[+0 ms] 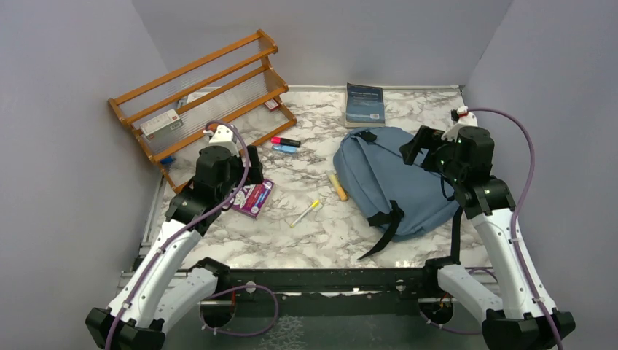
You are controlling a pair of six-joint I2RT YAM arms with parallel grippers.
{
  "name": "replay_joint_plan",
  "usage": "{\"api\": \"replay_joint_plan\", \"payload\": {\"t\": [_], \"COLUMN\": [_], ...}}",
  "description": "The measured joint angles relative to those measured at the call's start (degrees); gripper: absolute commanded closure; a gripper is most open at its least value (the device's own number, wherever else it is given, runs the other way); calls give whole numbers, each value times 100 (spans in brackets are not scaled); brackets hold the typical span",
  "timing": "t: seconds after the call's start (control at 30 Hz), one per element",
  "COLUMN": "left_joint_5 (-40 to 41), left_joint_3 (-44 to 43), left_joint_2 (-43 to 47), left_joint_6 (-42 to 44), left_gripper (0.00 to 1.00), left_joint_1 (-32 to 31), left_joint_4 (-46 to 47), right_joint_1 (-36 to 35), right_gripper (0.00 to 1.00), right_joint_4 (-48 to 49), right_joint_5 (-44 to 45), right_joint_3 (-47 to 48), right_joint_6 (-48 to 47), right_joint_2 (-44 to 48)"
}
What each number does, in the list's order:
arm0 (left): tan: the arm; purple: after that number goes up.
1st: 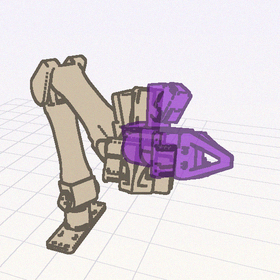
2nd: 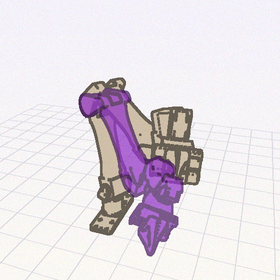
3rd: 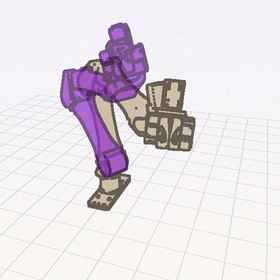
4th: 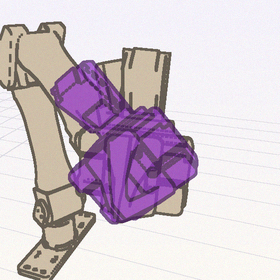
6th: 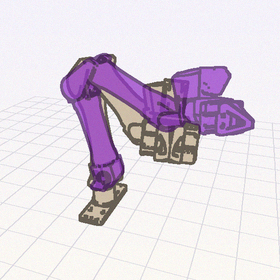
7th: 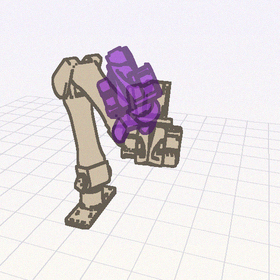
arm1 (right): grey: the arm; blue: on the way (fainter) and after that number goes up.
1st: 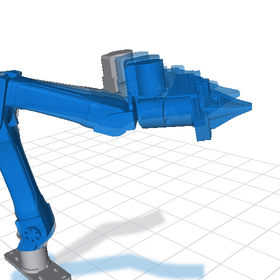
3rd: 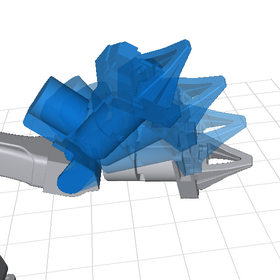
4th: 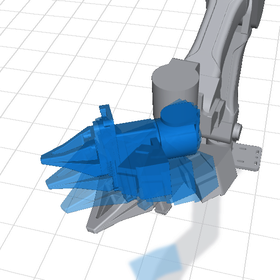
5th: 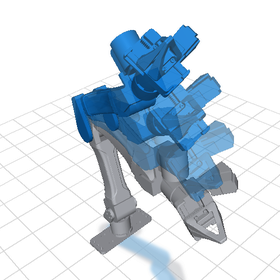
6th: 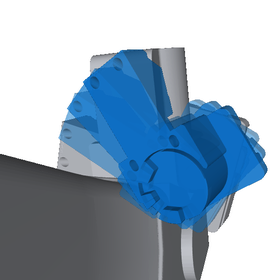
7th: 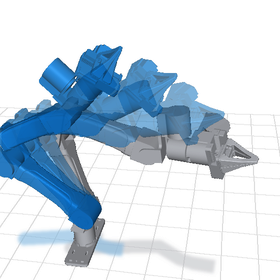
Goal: Pack the student bag
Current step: Pick up the student bag at the center of the board.
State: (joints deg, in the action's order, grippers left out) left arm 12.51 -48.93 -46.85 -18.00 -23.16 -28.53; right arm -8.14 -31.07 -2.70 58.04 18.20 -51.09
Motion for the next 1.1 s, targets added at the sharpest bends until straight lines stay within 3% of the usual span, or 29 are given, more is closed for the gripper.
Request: {"api": "replay_joint_plan", "payload": {"t": [0.43,0.63,0.9,1.1], "left_joint_5": [-262,-219,-83,-90], "left_joint_3": [-197,-289,-35,256], "left_joint_2": [-610,-872,-13,160], "left_joint_6": [-24,-153,118,306], "left_gripper": [1,1,1,1], "left_joint_1": [-24,-33,-55,-57], "left_joint_4": [-186,-334,-92,-79], "right_joint_1": [0,0,2,0], "right_gripper": [0,0,0,3], "right_joint_4": [-258,-468,-636,-782], "right_joint_5": [-42,-168,-503,-1095], "right_joint_3": [94,94,92,101], "right_joint_6": [175,387,343,44], "right_joint_2": [116,-262,-597,-1375]}}
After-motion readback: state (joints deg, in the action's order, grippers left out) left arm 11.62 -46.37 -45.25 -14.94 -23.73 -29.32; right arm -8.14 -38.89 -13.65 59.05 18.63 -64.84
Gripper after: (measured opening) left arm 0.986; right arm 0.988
